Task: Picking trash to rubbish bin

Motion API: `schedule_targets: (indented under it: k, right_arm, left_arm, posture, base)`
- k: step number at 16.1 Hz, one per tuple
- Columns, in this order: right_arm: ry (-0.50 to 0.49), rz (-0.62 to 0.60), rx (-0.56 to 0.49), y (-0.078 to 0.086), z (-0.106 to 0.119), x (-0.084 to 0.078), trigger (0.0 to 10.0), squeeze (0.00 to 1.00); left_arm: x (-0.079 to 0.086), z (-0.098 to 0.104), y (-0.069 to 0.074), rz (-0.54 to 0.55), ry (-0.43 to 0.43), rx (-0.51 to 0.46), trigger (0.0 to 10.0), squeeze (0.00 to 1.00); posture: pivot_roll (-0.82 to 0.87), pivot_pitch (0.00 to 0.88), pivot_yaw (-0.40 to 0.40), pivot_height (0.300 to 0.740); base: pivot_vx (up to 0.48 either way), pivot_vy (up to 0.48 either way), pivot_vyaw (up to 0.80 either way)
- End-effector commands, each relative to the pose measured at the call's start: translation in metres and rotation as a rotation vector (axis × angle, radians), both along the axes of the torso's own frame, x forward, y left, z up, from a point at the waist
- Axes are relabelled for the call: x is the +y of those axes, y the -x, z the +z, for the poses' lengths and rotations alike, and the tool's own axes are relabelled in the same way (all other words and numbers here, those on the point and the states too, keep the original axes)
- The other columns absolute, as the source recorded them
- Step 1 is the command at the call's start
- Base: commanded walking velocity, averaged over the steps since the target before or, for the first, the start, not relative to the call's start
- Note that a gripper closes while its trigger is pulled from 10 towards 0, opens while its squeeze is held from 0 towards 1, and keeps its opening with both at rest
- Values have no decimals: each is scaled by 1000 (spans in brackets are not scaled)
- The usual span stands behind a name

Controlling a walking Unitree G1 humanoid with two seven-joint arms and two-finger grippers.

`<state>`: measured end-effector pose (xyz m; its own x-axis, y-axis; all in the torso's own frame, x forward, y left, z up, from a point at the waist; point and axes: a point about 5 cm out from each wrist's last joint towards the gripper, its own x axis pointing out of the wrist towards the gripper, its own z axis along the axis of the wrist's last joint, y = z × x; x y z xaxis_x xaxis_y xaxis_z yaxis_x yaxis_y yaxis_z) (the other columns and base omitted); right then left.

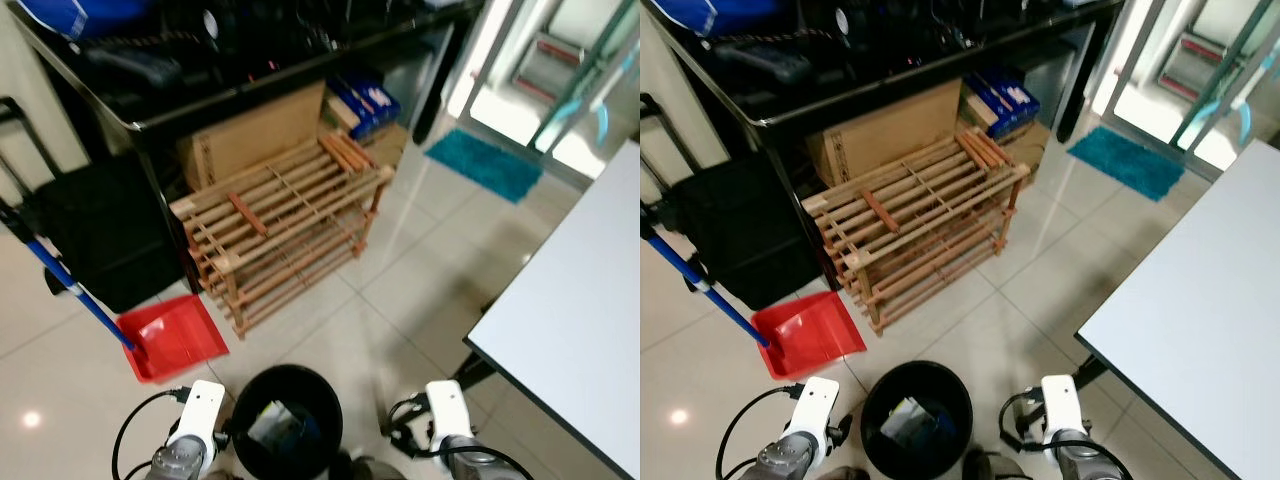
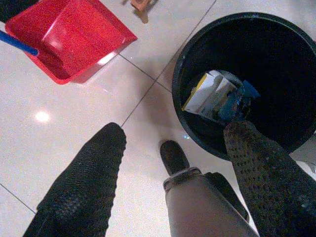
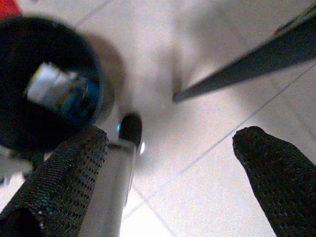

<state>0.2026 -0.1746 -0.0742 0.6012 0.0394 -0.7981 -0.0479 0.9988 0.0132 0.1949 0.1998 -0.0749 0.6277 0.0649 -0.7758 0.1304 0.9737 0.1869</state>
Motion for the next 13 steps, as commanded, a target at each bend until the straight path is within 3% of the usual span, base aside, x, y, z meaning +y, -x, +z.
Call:
schedule_targets:
  k: [1,6,13]
  right_arm:
    - [12,-48,-21,-2,2,-7,10000,0]
    - [21,-87,-19,5,-3,-7,10000,0]
    - [-2,-102,-20,6,-4,-5,10000,0]
  left_arm:
    - [-2,-2,3,2,-5,6,10000,0]
    - [1,-4,9,14,-48,1,10000,0]
    - [0,0,3,63,-52,-42,10000,0]
  posture:
    - [-50,47,-85,740]
    - [-37,11,-89,740]
    - [-43,62,-98,740]
  base:
    - [0,0,0]
    - [0,0,0]
    - [0,0,0]
